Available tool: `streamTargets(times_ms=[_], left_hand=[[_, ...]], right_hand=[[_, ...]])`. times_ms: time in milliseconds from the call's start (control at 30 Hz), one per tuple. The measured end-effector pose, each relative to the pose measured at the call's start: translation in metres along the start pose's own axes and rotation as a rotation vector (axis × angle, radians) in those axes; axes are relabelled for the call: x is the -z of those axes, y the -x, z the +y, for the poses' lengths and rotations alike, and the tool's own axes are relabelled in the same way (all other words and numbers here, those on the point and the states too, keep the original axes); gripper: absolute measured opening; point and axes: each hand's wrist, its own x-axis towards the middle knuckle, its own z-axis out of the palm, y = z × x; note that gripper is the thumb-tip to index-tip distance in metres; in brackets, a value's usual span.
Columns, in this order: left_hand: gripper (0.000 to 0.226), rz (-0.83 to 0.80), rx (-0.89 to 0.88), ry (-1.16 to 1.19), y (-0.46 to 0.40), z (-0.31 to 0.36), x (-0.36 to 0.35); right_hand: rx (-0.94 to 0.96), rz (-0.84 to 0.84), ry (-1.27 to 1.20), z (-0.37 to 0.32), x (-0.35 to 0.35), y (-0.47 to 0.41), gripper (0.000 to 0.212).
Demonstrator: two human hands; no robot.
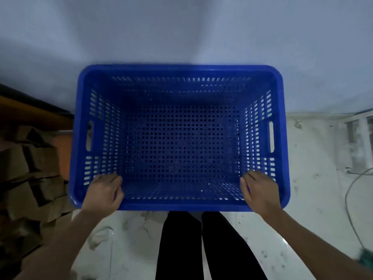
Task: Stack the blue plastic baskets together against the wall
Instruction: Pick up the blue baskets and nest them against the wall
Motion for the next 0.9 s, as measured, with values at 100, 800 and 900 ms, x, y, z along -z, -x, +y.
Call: streamTargets(times_ms=[100, 800, 900], left_hand=[[0.031, -0.062, 0.034, -0.032, 0.003, 0.006, 0.008], [0.078, 0.043, 0.344, -0.114, -0.222, -0.088, 0.119], [0.083, 0.008, 0.325, -0.135, -0.220, -0.089, 0.126]], right_hand=[[-0.015, -0.076, -0.026, -0.002, 0.003, 0.002, 0.051], [-0.447, -0.109, 0.158, 0.059, 0.059, -0.233, 0.101], [-0.469, -0.161, 0.168, 0.059, 0.066, -0.235, 0.113]])
